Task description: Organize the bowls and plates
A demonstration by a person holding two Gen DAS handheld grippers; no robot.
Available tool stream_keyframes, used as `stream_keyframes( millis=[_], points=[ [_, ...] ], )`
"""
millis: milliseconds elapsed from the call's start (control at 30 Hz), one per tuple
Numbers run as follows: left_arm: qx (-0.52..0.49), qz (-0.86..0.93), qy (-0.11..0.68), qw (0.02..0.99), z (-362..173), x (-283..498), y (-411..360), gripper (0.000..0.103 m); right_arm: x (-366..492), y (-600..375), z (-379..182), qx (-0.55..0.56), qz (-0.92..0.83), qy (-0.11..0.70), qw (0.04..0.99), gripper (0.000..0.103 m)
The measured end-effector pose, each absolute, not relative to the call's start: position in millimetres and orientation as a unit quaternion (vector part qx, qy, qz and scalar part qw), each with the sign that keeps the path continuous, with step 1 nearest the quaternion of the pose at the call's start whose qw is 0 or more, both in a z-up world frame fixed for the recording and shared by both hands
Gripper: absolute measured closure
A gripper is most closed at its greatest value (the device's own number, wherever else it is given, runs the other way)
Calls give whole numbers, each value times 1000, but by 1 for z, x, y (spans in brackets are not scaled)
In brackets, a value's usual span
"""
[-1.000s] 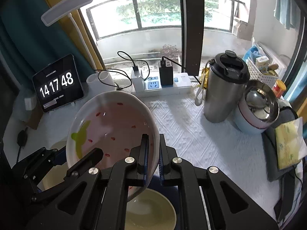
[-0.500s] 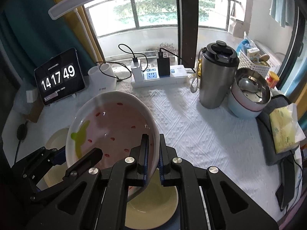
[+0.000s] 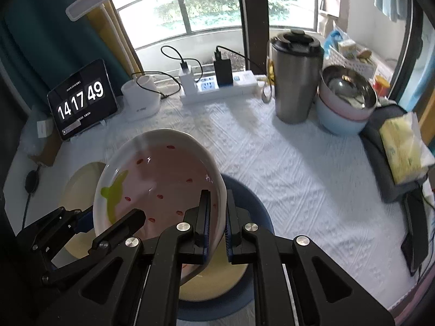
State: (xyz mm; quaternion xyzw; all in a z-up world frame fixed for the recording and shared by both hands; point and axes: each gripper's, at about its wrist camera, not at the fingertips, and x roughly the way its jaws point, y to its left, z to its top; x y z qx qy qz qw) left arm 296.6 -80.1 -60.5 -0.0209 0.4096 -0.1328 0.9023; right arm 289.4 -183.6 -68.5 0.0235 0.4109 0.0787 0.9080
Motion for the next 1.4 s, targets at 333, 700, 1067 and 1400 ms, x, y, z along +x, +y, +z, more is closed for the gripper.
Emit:
stream_keyframes(
  millis=[333, 700, 1067, 1400],
  points=[
    [1, -124, 413, 902, -73, 283, -91, 70, 277, -193, -90, 37, 77, 426, 901, 92],
    [29, -119, 416, 901, -91, 275, -100, 70, 270, -197, -111, 38, 70, 440, 895, 91],
    [43, -103, 397, 911, -89, 275, -98, 69, 274, -196, -110, 36, 65, 441, 894, 89],
    [33, -105, 388, 915, -81, 280, -86, 69, 264, -189, -100, -14, 31, 418, 908, 75]
  ],
)
